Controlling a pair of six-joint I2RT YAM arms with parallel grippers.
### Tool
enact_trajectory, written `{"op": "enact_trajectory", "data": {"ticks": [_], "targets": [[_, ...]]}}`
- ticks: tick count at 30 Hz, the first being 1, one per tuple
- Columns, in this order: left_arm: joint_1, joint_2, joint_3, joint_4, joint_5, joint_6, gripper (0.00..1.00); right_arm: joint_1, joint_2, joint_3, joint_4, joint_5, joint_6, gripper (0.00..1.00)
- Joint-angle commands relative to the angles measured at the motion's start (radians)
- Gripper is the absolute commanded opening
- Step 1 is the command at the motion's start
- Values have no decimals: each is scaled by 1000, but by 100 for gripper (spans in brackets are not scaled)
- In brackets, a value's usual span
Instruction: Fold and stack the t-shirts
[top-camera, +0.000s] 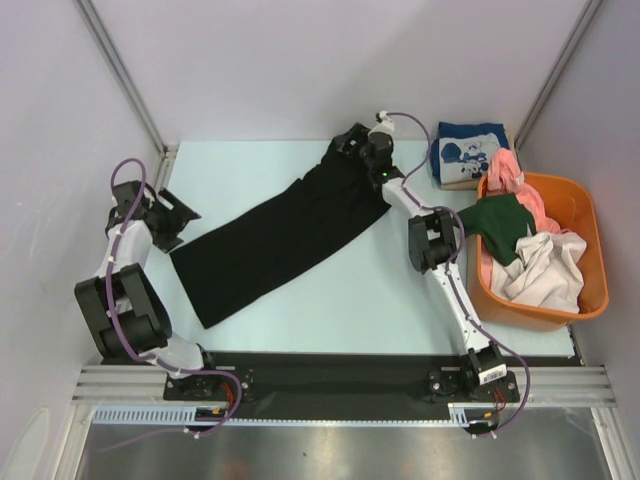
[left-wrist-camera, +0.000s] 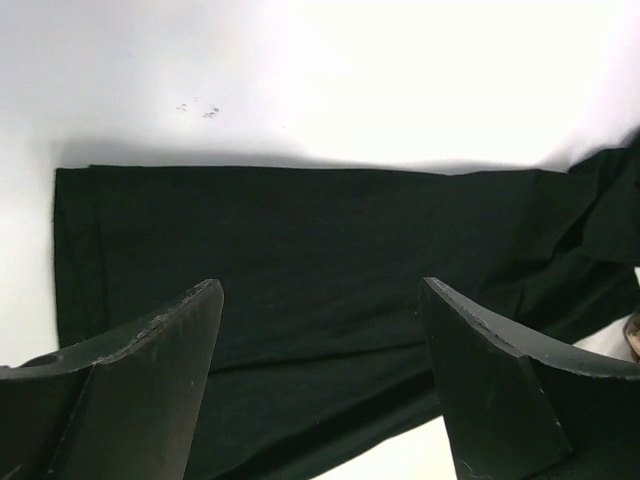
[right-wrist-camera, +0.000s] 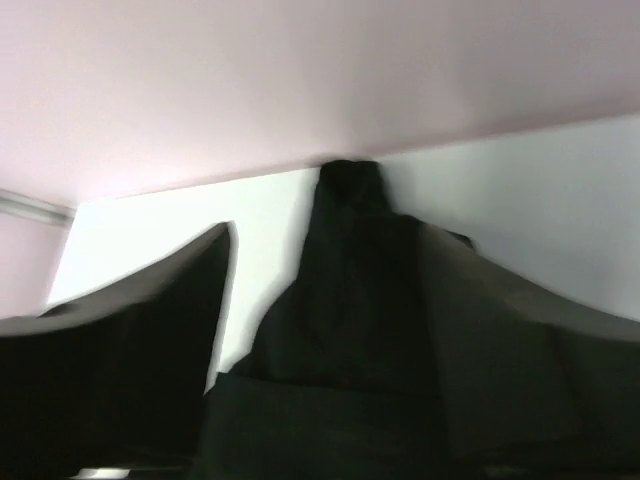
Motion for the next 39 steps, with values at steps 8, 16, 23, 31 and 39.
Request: {"op": "enact_trajectory", "data": {"ticks": [8, 16, 23, 31, 39], "targets": [[-48, -124, 0, 10, -78, 4, 88, 1, -620, -567, 0, 146, -76, 96], [-12, -336, -58, -67, -69, 19, 90, 206, -1157, -1229, -201, 76, 105, 90], [-10, -672, -268, -80, -80, 14, 91, 610, -1165, -1431, -79, -9, 334, 88], [-22, -899, -337, -159, -210, 68, 95, 839, -874, -1122, -134, -36, 386, 83], [-42, -891, -339, -151, -214, 68, 96, 851, -667, -965, -115, -99, 441, 78]]}}
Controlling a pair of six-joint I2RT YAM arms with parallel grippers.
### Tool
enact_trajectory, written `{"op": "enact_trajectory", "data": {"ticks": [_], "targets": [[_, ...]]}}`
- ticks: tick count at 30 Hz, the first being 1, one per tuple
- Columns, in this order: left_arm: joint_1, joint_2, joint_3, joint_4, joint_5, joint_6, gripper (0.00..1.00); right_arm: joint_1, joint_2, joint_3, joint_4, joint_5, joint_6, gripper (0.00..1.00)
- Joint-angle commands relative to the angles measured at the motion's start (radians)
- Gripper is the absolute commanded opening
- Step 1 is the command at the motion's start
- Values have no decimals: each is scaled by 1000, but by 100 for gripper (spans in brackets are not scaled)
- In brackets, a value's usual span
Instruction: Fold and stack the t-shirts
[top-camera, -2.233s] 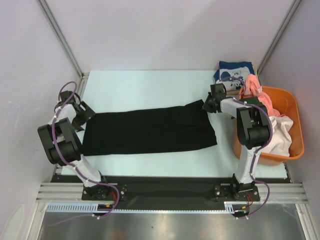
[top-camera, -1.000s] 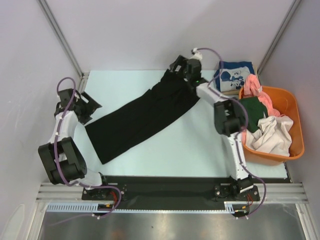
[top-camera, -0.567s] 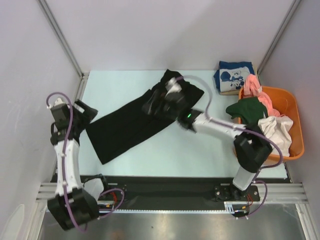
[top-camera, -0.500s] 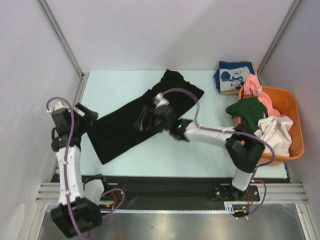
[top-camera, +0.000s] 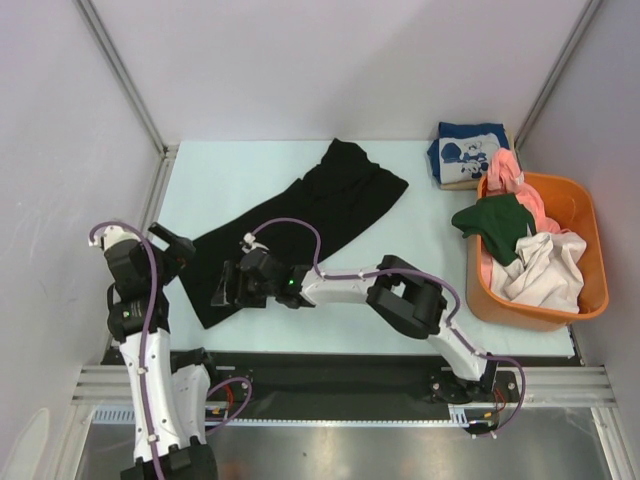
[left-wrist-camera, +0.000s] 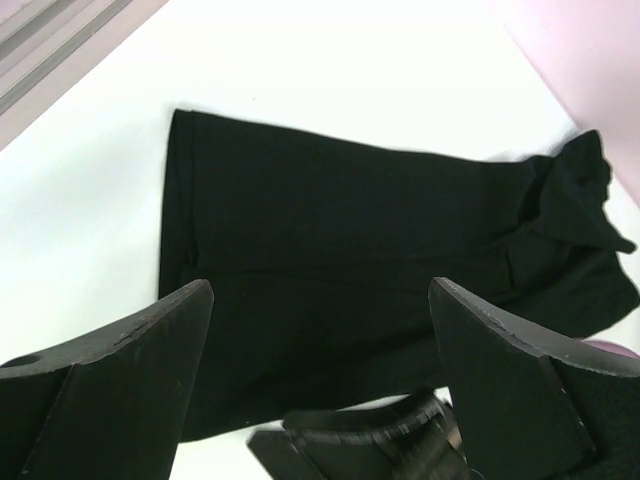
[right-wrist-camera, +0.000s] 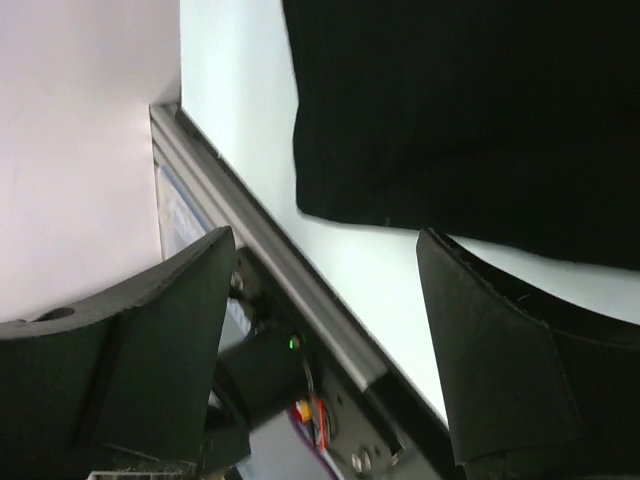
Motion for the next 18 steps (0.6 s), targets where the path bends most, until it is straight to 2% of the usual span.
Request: {"op": "enact_trajectory", "data": {"ticks": [1, 5, 12, 14, 18], "targets": [[-9, 15, -6, 9, -18, 23, 96, 2, 78, 94, -14, -26, 44, 77], [-15, 6, -4, 9, -26, 25, 96, 17, 88, 94, -85, 6, 59, 76], [-24, 1, -11, 16, -26, 22, 96, 43, 89, 62, -93, 30, 82, 74], [-26, 1, -7, 12, -29, 22, 96, 57, 79, 90, -207, 52, 91, 71], [-33, -8, -10, 13, -33, 20, 96, 98, 36, 96, -334, 157, 93, 73]]}}
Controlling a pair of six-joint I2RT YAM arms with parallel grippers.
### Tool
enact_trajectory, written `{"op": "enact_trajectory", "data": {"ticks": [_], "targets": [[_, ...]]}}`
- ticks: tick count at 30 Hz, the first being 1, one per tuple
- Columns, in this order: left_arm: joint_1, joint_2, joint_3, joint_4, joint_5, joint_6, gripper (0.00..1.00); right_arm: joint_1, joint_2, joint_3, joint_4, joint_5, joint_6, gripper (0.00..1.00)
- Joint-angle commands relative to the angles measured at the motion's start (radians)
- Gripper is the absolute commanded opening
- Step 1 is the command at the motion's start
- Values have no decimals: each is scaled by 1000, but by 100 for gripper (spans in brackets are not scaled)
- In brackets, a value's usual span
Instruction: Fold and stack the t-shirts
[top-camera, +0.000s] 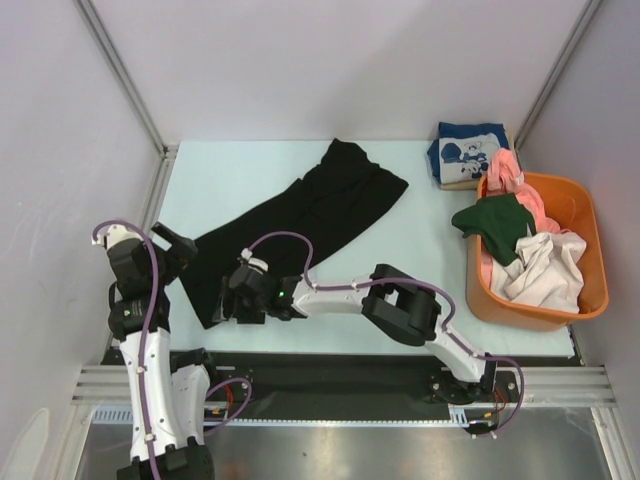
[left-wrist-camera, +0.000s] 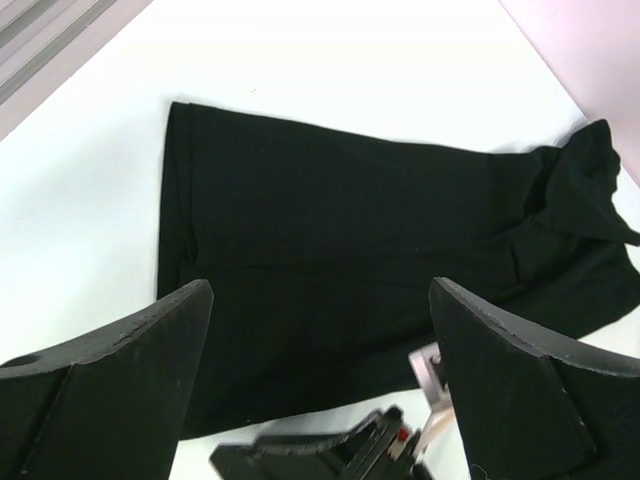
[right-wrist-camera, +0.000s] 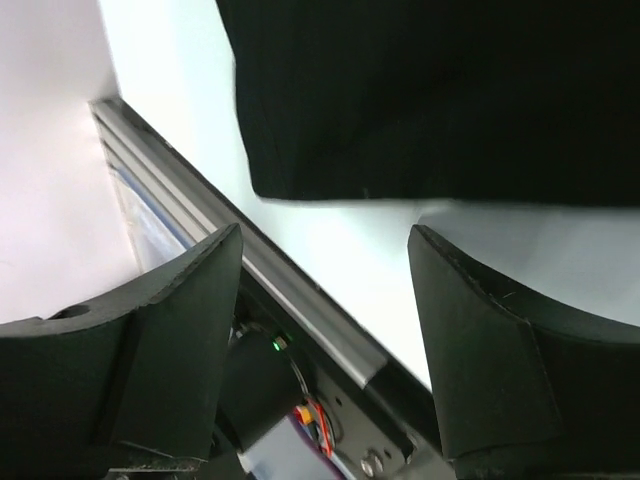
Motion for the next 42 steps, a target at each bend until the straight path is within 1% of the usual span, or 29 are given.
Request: {"op": "enact_trajectory", "data": {"ticks": [1, 5, 11, 14, 16, 17, 18, 19, 20, 22, 23, 24, 26, 27, 30, 32, 33, 34, 35, 36, 37, 38, 40, 41, 42], "targets": [[-9, -17, -8, 17, -19, 18, 96, 44, -43, 2, -201, 100, 10, 73], [-12, -19, -11, 24, -18, 16, 96, 18, -3, -12, -138, 71, 33, 72], [-12, -19, -8, 22, -19, 18, 96, -31, 65, 34, -37, 46, 46, 67], [-15, -19, -10, 22, -19, 18, 96, -48, 85, 66, -34, 46, 43, 66], [-13, -19, -10, 23, -19, 19, 96, -51, 92, 79, -43, 48, 40, 61], [-15, -17, -8, 24, -19, 21, 96, -52, 99, 79, -38, 46, 39, 52], [-16, -17, -10, 25, -21, 19, 96, -52, 99, 79, -44, 46, 40, 46], [-16, -16, -8, 24, -21, 21, 96, -51, 99, 76, -49, 48, 39, 38], [-16, -17, -10, 24, -21, 21, 96, -48, 94, 62, -49, 46, 39, 24], [-16, -17, -10, 25, -21, 21, 96, -39, 86, 41, -37, 46, 30, 12], [-16, -16, -10, 28, -21, 22, 96, -32, 80, 28, -37, 46, 30, 2], [-16, -16, -10, 27, -21, 21, 96, -29, 54, -8, -35, 46, 27, 0], [-16, -11, -10, 27, -21, 24, 96, -22, 11, -56, -49, 72, 13, 0], [-16, -8, -8, 25, -16, 25, 96, -19, -44, -135, -52, 86, 7, 0], [-16, -13, -11, 28, 4, 30, 96, -22, -160, -292, -61, 141, -1, 0], [-16, -22, -20, 43, 43, 33, 96, -23, -351, -534, -77, 219, 8, 0], [-16, -22, -24, 43, 60, 32, 96, -28, -352, -535, -86, 220, 19, 0], [-16, -26, -25, 45, 77, 30, 96, -28, -440, -655, -103, 246, 28, 0], [-16, -28, -25, 40, 99, 27, 95, -26, -493, -706, -112, 258, 40, 0], [-18, -29, -30, 37, 116, 15, 95, -26, -538, -766, -124, 270, 75, 0], [-20, -32, -36, 37, 134, 9, 95, -22, -631, -856, -150, 292, 91, 0], [-23, -34, -48, 34, 178, -4, 95, -16, -677, -909, -166, 306, 112, 0], [-33, -33, -53, 14, 199, -11, 94, 15, -774, -985, -230, 345, 189, 0], [-58, -28, -51, 4, 208, -11, 94, 27, -864, -1057, -256, 359, 213, 0], [-79, -22, -47, -24, 199, -8, 94, 46, -918, -1088, -290, 388, 280, 0]]}}
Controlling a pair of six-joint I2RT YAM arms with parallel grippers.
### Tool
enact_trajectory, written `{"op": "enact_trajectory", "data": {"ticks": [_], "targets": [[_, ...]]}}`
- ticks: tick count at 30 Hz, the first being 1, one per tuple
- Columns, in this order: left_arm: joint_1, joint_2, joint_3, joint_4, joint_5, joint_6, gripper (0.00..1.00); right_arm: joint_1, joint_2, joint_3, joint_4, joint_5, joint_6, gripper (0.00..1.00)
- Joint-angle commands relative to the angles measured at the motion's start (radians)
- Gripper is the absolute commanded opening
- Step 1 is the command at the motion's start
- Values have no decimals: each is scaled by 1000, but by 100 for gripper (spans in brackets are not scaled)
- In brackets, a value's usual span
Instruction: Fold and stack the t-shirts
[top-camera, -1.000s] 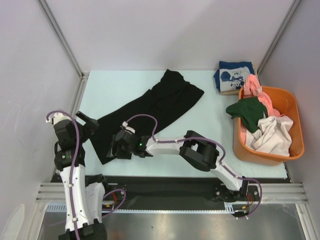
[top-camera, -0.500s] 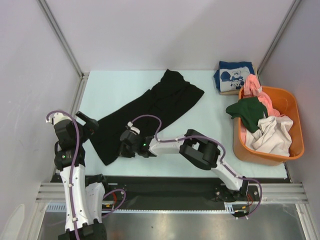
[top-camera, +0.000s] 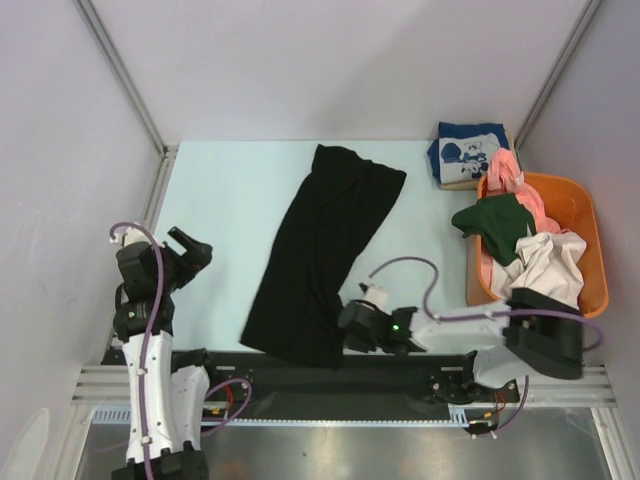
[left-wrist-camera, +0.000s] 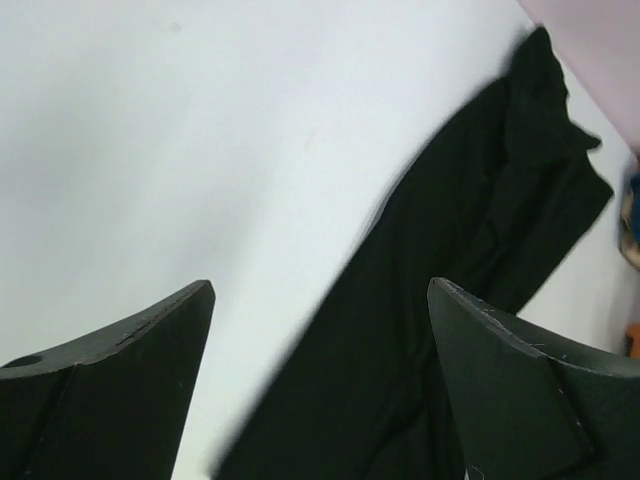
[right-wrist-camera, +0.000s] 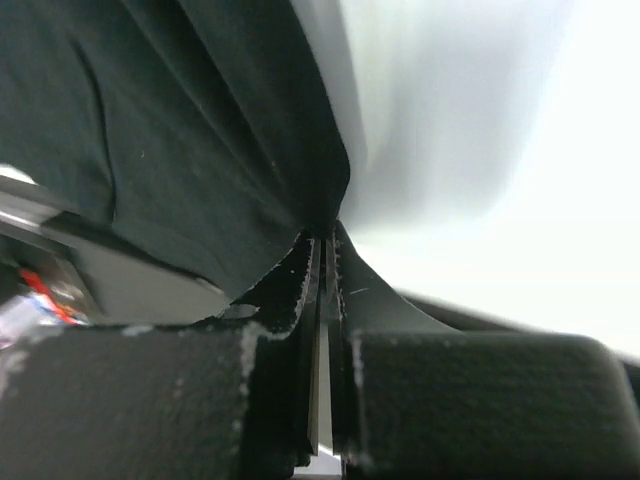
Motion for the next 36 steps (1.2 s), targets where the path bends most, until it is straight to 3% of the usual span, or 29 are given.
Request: {"op": "enact_trajectory", "data": {"ticks": [1, 4, 5, 9, 13, 14, 17, 18, 20, 26, 36], "targets": [[-73, 5, 5, -38, 60, -10, 94, 65, -182, -135, -260, 141, 173, 0], [-220, 34, 20, -77, 32, -24, 94, 151, -401, -221, -462, 217, 342, 0], [-322, 46, 26, -86, 20, -37, 94, 177, -518, -236, -511, 230, 379, 0], [-560, 101, 26, -138, -63, -90, 95, 209, -760, -252, -722, 296, 471, 0], [-798, 127, 22, -187, -130, -162, 95, 212, -863, -201, -946, 340, 505, 0], [-887, 132, 16, -200, -141, -197, 95, 212, -875, -193, -948, 350, 464, 19], [-1010, 107, -42, -218, -146, -272, 95, 212, -877, -198, -835, 339, 373, 62], [-1027, 94, -68, -191, -124, -292, 93, 212, -863, -200, -810, 321, 349, 65], [-1096, 52, -151, -151, -74, -362, 90, 220, -796, -203, -767, 308, 346, 68], [-1327, 80, -277, -13, -95, -514, 88, 275, -659, -255, -643, 304, 381, 67], [-1489, 153, -362, 184, -94, -640, 84, 343, -619, -298, -473, 294, 396, 60]]}}
